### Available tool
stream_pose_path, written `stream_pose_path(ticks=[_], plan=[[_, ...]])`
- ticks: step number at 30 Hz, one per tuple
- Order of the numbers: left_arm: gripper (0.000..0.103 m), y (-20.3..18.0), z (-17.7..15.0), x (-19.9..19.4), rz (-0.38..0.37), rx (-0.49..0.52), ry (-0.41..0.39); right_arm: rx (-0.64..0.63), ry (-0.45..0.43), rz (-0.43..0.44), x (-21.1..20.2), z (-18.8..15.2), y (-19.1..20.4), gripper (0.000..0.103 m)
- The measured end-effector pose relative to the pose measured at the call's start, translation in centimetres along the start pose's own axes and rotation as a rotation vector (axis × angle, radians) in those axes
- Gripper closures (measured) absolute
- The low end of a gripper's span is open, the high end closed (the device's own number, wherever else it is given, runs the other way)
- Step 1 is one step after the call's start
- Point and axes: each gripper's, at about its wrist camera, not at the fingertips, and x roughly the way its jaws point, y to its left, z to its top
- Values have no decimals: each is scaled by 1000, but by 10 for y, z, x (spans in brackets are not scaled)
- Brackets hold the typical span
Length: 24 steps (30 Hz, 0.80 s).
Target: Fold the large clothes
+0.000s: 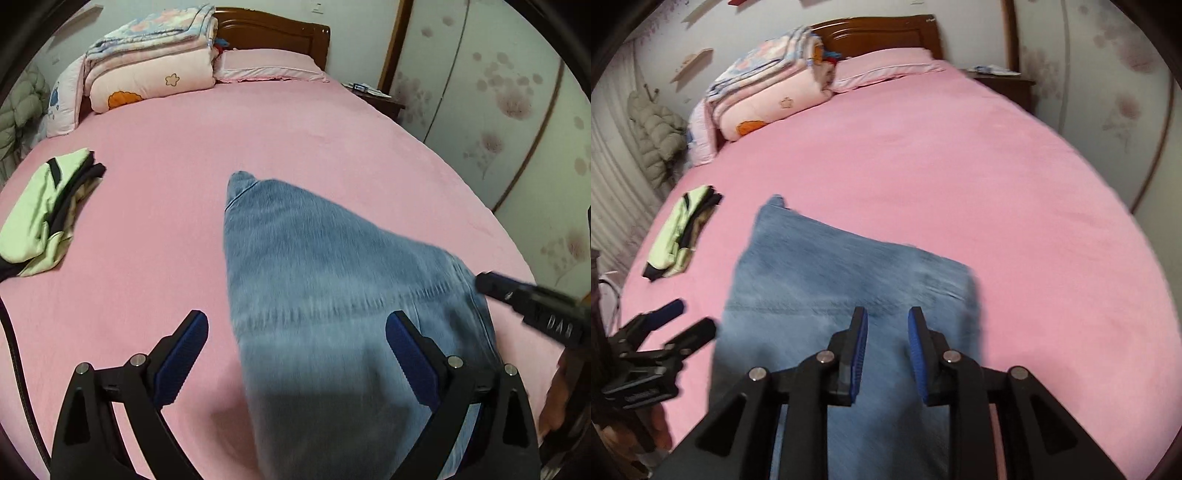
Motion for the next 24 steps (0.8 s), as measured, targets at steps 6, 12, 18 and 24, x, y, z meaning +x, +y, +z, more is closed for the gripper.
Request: stream_pose_path(ticks=[6,12,18,24], plan=[[14,3,18,54,-36,-38,22,18,17,-67,59,15,-6,84],[14,22,20,82,3,-74,61,0,50,-93,82,7,-39,103],[12,29,15,99,-8,-98,103,-24,13,-112,83,-4,-38,103],[11,21,18,93,28,-76,104,-4,36,-90,77,4,-35,103]])
